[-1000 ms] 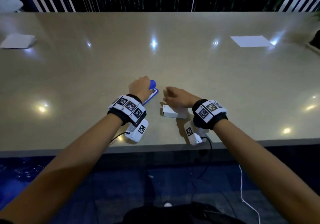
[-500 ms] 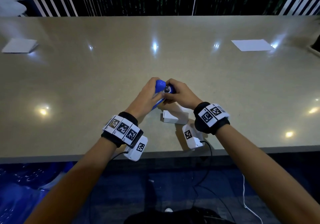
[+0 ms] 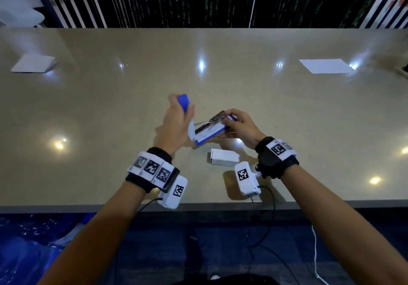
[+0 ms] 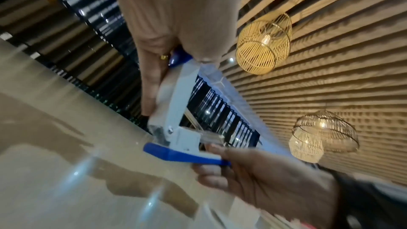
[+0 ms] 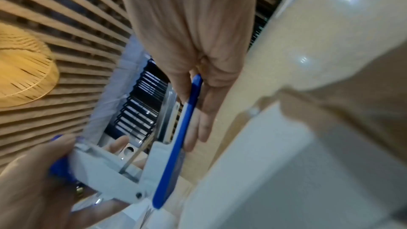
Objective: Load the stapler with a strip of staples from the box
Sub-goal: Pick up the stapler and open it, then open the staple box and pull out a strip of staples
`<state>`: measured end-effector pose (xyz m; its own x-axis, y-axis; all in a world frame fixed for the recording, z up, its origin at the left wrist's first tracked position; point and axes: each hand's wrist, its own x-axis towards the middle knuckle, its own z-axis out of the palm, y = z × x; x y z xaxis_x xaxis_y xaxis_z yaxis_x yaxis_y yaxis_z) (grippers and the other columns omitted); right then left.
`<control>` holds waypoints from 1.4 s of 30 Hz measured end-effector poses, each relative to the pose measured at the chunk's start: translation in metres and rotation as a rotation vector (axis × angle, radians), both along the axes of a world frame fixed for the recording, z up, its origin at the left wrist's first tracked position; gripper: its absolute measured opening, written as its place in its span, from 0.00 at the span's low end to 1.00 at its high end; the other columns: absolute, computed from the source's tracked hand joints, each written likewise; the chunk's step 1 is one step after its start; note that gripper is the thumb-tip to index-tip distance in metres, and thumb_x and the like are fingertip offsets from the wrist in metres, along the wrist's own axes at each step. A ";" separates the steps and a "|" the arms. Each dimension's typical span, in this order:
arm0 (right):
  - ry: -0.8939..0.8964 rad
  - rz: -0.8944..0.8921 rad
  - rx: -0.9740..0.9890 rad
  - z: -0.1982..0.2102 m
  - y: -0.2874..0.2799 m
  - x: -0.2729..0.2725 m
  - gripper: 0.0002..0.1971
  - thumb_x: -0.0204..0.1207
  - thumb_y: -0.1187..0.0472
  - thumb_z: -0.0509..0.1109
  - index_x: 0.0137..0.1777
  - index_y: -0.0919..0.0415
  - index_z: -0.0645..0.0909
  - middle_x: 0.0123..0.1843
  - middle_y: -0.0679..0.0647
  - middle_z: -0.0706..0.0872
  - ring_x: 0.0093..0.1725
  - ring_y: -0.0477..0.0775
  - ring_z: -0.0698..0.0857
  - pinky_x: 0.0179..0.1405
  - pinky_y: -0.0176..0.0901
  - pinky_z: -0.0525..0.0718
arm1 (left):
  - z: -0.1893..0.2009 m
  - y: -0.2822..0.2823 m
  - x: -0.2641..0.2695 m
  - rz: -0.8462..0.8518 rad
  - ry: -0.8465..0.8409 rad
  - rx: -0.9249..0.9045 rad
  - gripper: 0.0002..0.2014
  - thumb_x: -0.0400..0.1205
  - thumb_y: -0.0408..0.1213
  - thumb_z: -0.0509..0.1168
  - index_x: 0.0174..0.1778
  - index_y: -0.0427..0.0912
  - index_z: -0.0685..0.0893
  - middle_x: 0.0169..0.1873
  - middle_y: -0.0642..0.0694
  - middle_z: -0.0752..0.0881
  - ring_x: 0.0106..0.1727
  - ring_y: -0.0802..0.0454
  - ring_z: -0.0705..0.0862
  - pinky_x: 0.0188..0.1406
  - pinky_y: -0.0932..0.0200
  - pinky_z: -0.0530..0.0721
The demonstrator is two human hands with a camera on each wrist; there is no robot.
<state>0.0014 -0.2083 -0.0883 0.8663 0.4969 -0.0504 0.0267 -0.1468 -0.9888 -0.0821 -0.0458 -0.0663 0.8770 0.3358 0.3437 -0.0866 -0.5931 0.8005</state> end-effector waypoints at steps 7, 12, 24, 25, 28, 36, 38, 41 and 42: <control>0.041 -0.087 0.130 -0.002 0.004 0.009 0.09 0.83 0.71 0.60 0.57 0.59 0.69 0.55 0.64 0.81 0.42 0.57 0.89 0.35 0.42 0.91 | 0.009 0.014 -0.002 0.063 -0.048 0.097 0.09 0.84 0.40 0.60 0.53 0.38 0.75 0.46 0.42 0.78 0.42 0.47 0.76 0.41 0.57 0.77; 0.069 -0.163 0.170 -0.002 0.001 0.017 0.08 0.82 0.71 0.61 0.58 0.62 0.69 0.53 0.62 0.81 0.41 0.57 0.87 0.32 0.39 0.91 | 0.013 0.033 -0.014 0.044 0.046 0.120 0.02 0.82 0.33 0.64 0.49 0.39 0.80 0.43 0.43 0.79 0.42 0.43 0.81 0.42 0.43 0.87; 0.241 -0.113 0.305 0.014 0.002 0.031 0.05 0.83 0.71 0.59 0.54 0.62 0.72 0.42 0.66 0.85 0.24 0.55 0.89 0.37 0.49 0.91 | 0.023 0.055 -0.035 -0.360 0.646 0.011 0.29 0.79 0.29 0.70 0.76 0.44 0.72 0.52 0.44 0.82 0.45 0.52 0.83 0.43 0.66 0.79; 0.236 -0.111 0.279 0.017 0.005 0.031 0.04 0.83 0.70 0.60 0.54 0.62 0.70 0.40 0.65 0.84 0.22 0.54 0.88 0.33 0.48 0.91 | 0.023 0.051 -0.038 -0.395 0.653 -0.025 0.34 0.78 0.26 0.71 0.78 0.49 0.67 0.55 0.46 0.80 0.45 0.54 0.84 0.44 0.65 0.81; 0.233 -0.078 0.205 0.023 0.015 0.026 0.09 0.82 0.65 0.64 0.55 0.60 0.65 0.35 0.63 0.83 0.19 0.52 0.85 0.28 0.46 0.89 | 0.024 0.041 -0.042 -0.549 0.707 -0.063 0.49 0.73 0.22 0.73 0.78 0.69 0.55 0.60 0.59 0.74 0.49 0.60 0.88 0.41 0.64 0.88; 0.229 0.078 -0.012 0.027 0.044 0.015 0.11 0.81 0.68 0.65 0.48 0.59 0.63 0.36 0.64 0.84 0.20 0.51 0.86 0.29 0.47 0.89 | 0.011 0.029 -0.049 -0.589 0.769 -0.175 0.59 0.70 0.19 0.74 0.83 0.66 0.45 0.85 0.53 0.54 0.78 0.59 0.62 0.73 0.60 0.70; 0.180 0.134 -0.138 0.030 0.042 0.015 0.09 0.81 0.66 0.65 0.53 0.61 0.66 0.44 0.63 0.87 0.32 0.54 0.88 0.38 0.47 0.87 | 0.008 0.033 -0.051 -0.522 0.793 -0.220 0.58 0.71 0.17 0.72 0.84 0.63 0.44 0.83 0.48 0.62 0.68 0.56 0.76 0.66 0.60 0.78; 0.003 0.246 -0.497 0.035 0.032 0.012 0.10 0.78 0.59 0.69 0.54 0.59 0.71 0.48 0.58 0.86 0.39 0.54 0.84 0.38 0.46 0.81 | 0.005 0.039 -0.048 -0.437 0.835 -0.245 0.59 0.71 0.17 0.72 0.84 0.61 0.42 0.74 0.42 0.74 0.48 0.57 0.85 0.43 0.63 0.90; -0.067 0.312 -0.668 0.037 0.028 0.010 0.11 0.77 0.58 0.70 0.54 0.59 0.72 0.52 0.58 0.86 0.43 0.54 0.83 0.41 0.47 0.81 | 0.005 0.042 -0.046 -0.421 0.854 -0.235 0.59 0.71 0.17 0.73 0.84 0.61 0.42 0.75 0.40 0.74 0.48 0.55 0.84 0.42 0.62 0.91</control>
